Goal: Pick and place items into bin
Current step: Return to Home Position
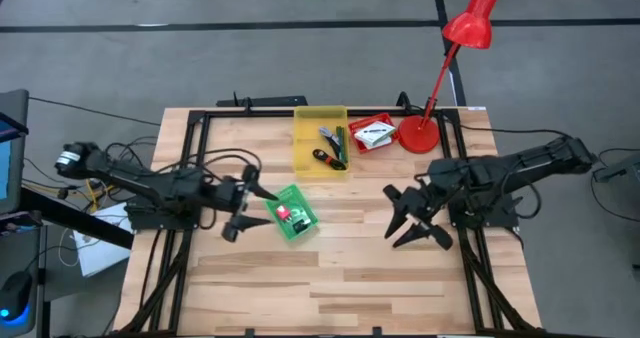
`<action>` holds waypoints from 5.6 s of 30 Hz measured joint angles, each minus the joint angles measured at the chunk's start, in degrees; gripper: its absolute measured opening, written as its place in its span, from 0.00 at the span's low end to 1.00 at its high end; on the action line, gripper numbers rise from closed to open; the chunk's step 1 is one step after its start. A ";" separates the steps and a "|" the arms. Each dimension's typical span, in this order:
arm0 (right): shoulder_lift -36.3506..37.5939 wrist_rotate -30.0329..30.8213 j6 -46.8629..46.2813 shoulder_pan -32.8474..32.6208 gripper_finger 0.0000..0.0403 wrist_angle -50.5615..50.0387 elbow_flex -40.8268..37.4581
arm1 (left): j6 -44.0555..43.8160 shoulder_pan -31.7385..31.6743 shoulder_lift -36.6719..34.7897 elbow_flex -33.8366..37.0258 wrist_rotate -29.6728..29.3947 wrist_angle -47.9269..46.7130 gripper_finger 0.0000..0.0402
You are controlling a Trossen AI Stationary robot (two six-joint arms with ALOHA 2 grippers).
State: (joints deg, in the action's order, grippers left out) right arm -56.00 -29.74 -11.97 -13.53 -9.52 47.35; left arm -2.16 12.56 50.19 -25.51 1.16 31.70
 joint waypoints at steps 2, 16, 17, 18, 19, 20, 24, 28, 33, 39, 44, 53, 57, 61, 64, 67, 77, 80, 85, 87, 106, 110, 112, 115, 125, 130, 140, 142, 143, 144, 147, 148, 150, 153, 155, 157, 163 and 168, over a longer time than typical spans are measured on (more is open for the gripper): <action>1.67 -0.02 -0.01 0.90 0.31 -0.93 0.00 | -0.80 0.00 -3.37 5.31 -0.13 4.76 0.66; 14.44 -0.05 1.54 8.16 0.30 -9.99 0.00 | -6.20 1.51 -17.22 23.28 -0.47 13.23 0.66; 15.36 -0.02 1.84 8.56 0.30 -10.27 -0.09 | -6.20 1.87 -17.67 23.86 -0.57 13.85 0.66; 16.35 0.00 2.05 8.90 0.30 -9.72 -0.52 | -6.17 2.24 -17.93 24.59 -0.69 14.96 0.66; 17.41 -0.06 2.38 9.19 0.31 -8.72 -1.36 | -6.25 2.66 -18.07 24.88 -1.01 15.45 0.66; 18.50 -0.11 2.60 9.53 0.31 -7.60 -2.51 | -6.18 3.08 -18.13 24.87 -1.44 15.53 0.66; 24.93 -0.06 2.39 11.69 0.30 -5.47 -8.76 | -5.95 4.44 -17.97 24.87 -1.74 15.57 0.66; 32.78 -0.08 -0.94 14.35 0.31 -2.08 -17.07 | -5.78 5.04 -17.95 24.87 -1.98 15.20 0.66; 42.16 -2.09 -6.38 16.02 0.31 13.07 -29.01 | -5.67 5.07 -17.96 24.89 -2.81 15.20 0.66; 51.19 -3.87 -8.04 15.98 0.31 16.28 -38.12 | -4.95 5.07 -17.94 24.91 -6.64 13.81 0.66; 55.99 -3.05 -10.53 15.92 0.30 16.23 -43.12 | -4.56 5.07 -17.94 24.93 -7.90 13.21 0.66; 55.66 7.81 -11.07 15.00 0.31 14.06 -46.97 | -2.52 5.05 -17.94 24.96 -7.84 12.18 0.66; 55.66 9.47 -8.83 13.99 0.30 14.26 -46.97 | -2.23 5.05 -17.94 24.98 -7.86 12.20 0.66; 55.64 9.47 -6.72 12.82 0.31 13.07 -46.99 | -1.52 5.05 -17.92 24.98 -7.86 11.42 0.66; 55.66 9.46 -3.35 12.29 0.30 13.22 -46.99 | -1.65 5.05 -17.94 25.00 -7.86 10.28 0.66; 55.66 9.46 -1.64 12.00 0.31 13.22 -46.99 | -2.89 5.05 -17.93 25.00 -7.87 8.52 0.66; 55.66 9.46 -1.58 12.01 0.30 13.20 -47.01 | -7.23 5.05 -17.92 25.03 -7.86 3.71 0.66; 55.65 9.46 -1.55 12.01 0.31 13.20 -47.01 | -4.97 5.05 -17.94 25.04 -7.87 4.20 0.66; 55.66 9.46 -1.57 12.01 0.31 13.20 -47.01 | -3.37 5.05 -17.94 24.93 -7.90 5.23 0.66; 55.66 9.46 -1.56 12.01 0.31 13.21 -47.04 | -3.97 5.04 -17.93 24.78 -7.90 4.41 0.66; 55.66 9.46 -1.58 12.01 0.31 13.22 -47.06 | -8.66 5.73 -18.04 24.34 -9.68 9.36 0.66; 55.66 9.46 -1.58 12.01 0.30 13.22 -47.06 | -3.63 7.02 -20.47 24.32 -7.97 11.54 0.66; 55.64 9.46 -1.58 12.01 0.31 13.22 -47.06 | -2.74 7.02 -22.76 24.30 -6.39 11.13 0.66; 55.66 9.46 -1.58 12.01 0.30 13.22 -47.06 | -1.76 7.02 -26.74 24.26 -6.15 8.81 0.66; 55.66 9.46 -1.58 12.01 0.31 13.22 -47.07 | -0.49 7.02 -41.84 24.21 -6.52 -8.94 0.66; 55.66 9.46 -1.58 12.01 0.30 13.22 -47.08 | -0.17 7.02 -47.19 24.21 -6.57 -19.84 0.66; 55.65 9.45 -1.60 12.02 0.31 13.20 -47.08 | 0.10 7.02 -49.73 24.10 -7.16 -30.86 0.66; 55.66 9.46 -1.58 12.01 0.30 13.22 -47.08 | 0.18 7.02 -49.72 24.10 -7.58 -30.90 0.66; 55.66 9.46 -1.58 12.01 0.30 13.22 -47.08 | 0.09 7.02 -49.72 24.08 -7.68 -30.92 0.66; 55.66 9.46 -1.58 12.01 0.31 13.22 -47.08 | -0.26 7.02 -49.72 24.10 -7.72 -30.92 0.66; 55.66 9.45 -1.59 12.03 0.31 13.22 -47.08 | -0.40 7.02 -49.72 24.10 -7.88 -30.94 0.66; 55.66 9.44 -1.59 12.02 0.30 13.22 -47.08 | -0.09 7.02 -49.72 24.10 -7.88 -30.97 0.66; 55.66 9.46 -1.59 12.01 0.30 13.22 -47.08 | 0.16 7.02 -49.72 24.08 -7.88 -31.01 0.66; 55.64 9.46 -1.59 12.03 0.31 13.22 -47.08 | -0.42 7.02 -49.72 24.10 -7.92 -31.03 0.66; 55.66 9.46 -1.59 12.03 0.30 13.21 -47.08 | -0.52 7.02 -49.72 24.10 -7.94 -31.05 0.66; 55.65 9.46 -1.58 12.02 0.31 13.22 -47.08 | 0.01 7.02 -49.72 24.10 -7.94 -31.10 0.66; 55.66 9.46 -1.58 12.03 0.30 13.22 -47.08 | -0.52 7.02 -49.72 24.10 -8.00 -31.12 0.66; 55.66 9.46 -1.58 12.01 0.30 13.22 -47.08 | -0.06 7.02 -49.72 24.10 -7.99 -31.12 0.66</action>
State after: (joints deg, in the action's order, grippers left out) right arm -0.34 -20.27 -13.55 -1.52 3.70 0.27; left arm -2.22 19.57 0.47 -1.41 -6.83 0.58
